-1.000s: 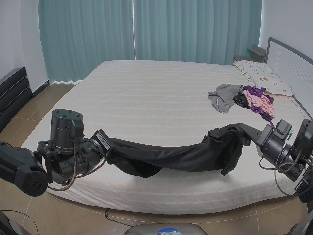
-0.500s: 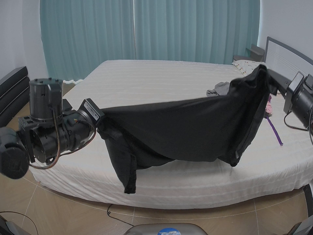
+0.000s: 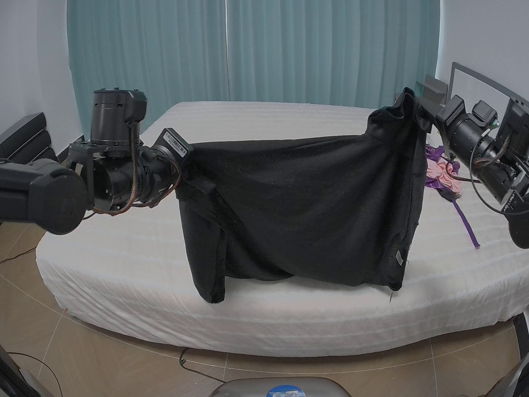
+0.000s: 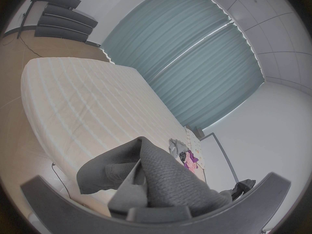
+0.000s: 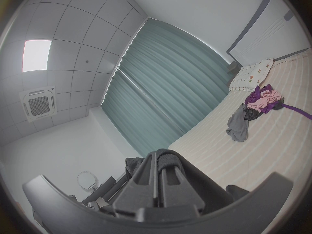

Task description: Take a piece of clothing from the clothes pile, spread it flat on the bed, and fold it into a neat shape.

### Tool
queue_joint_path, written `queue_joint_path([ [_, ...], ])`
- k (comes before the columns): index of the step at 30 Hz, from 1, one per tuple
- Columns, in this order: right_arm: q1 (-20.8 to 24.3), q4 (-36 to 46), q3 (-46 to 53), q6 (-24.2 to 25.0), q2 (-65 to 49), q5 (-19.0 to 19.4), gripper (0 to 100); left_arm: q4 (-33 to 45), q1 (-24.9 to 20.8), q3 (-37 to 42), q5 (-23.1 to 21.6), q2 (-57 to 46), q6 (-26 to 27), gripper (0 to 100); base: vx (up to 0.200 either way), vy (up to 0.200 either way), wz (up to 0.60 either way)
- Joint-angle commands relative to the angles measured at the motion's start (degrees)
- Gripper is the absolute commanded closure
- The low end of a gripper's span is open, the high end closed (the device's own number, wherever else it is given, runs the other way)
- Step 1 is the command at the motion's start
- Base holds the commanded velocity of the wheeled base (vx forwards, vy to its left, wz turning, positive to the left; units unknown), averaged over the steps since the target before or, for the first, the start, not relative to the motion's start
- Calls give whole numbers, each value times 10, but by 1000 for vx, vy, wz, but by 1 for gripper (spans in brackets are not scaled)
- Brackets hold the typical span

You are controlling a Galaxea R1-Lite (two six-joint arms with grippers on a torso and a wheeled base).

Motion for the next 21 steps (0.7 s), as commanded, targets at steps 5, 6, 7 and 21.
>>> queue_joint_path([
  [5, -9, -36, -58, -15, 124, 1, 100, 12, 19, -69, -3, 120, 3, 100, 200, 0, 0],
  [6, -10, -36, -66, -18, 132, 1, 100, 12, 21, -74, -3, 127, 3, 100, 200, 0, 0],
  [7, -10, -36, -73, -19, 140, 1, 100, 12, 23, -79, -3, 135, 3, 100, 200, 0, 0],
  [21, -17, -56, -89, -20, 229, -3, 100, 21, 28, -128, -3, 226, 6, 100, 157, 0, 0],
])
